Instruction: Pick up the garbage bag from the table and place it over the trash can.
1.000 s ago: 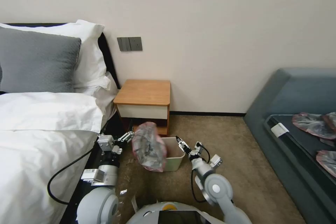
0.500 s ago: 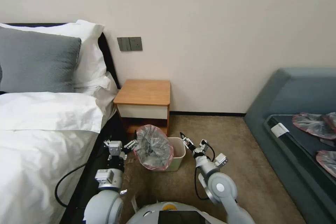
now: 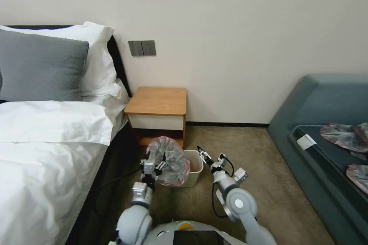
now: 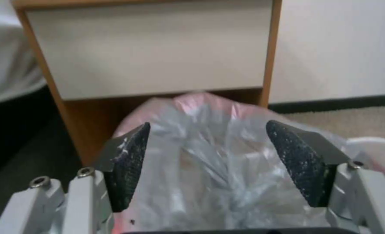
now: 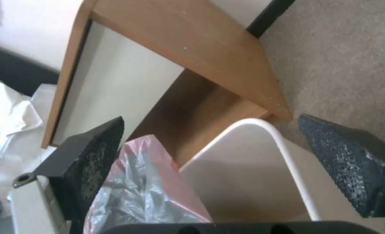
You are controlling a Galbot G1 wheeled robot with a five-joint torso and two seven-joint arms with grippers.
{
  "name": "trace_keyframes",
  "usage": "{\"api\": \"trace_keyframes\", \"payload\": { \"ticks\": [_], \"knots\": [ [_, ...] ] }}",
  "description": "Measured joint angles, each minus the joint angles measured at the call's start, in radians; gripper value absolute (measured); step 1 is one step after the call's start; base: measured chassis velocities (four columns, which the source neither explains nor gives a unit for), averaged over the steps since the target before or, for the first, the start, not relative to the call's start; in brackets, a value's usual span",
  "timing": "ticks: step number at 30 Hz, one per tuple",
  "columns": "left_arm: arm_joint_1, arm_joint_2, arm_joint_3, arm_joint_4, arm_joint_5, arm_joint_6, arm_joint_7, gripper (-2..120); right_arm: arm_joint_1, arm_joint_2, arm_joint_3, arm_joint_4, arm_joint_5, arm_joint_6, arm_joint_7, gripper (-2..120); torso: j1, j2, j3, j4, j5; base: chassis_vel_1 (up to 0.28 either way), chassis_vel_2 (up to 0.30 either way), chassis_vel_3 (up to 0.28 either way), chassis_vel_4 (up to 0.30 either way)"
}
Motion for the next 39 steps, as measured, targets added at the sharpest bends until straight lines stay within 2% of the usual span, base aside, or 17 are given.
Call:
{"api": "trace_keyframes", "payload": {
  "ticks": [4, 7, 11, 16, 24, 39],
  "knots": [
    [-0.037, -0.007, 0.045, 0.031, -0.006, 0.044, -0.084, 65, -0.007, 0.004, 0.007, 0.0, -0.002, 0.001, 0.001, 100, 0.0, 0.0, 0.0, -0.0002, 0.0, 0.0, 0.0, 0.0, 0.0],
    [-0.053, -0.012, 0.053, 0.04, -0.008, 0.074, -0.119, 59, -0.01, 0.006, 0.009, -0.008, -0.004, 0.001, 0.001, 100, 0.0, 0.0, 0.0, -0.0001, 0.0, 0.0, 0.0, 0.0, 0.0],
    [-0.072, -0.012, 0.04, 0.059, -0.012, 0.095, -0.152, 58, -0.013, 0.016, 0.006, -0.015, -0.016, 0.005, 0.001, 100, 0.0, 0.0, 0.0, 0.0, 0.0001, 0.0, 0.0, 0.0, 0.0],
    [-0.091, -0.013, 0.017, 0.081, -0.027, 0.105, -0.16, 57, -0.02, 0.022, 0.004, -0.015, -0.018, 0.006, 0.001, 100, 0.0, 0.0, 0.0, 0.0, 0.0, 0.0, 0.0, 0.0, 0.0],
    [-0.144, -0.007, 0.009, 0.131, -0.087, 0.118, -0.153, 39, -0.026, 0.016, 0.018, -0.01, -0.018, 0.012, 0.001, 100, 0.0, 0.0, 0.0, -0.0001, -0.0001, 0.0, 0.0, 0.0, 0.0],
    [-0.147, 0.001, 0.033, 0.148, -0.095, 0.133, -0.138, 39, -0.027, 0.017, 0.025, -0.015, -0.016, 0.017, 0.0, 100, 0.0, 0.0, 0.0, 0.0, 0.0, 0.0, 0.0, 0.0, 0.0]
  ]
}}
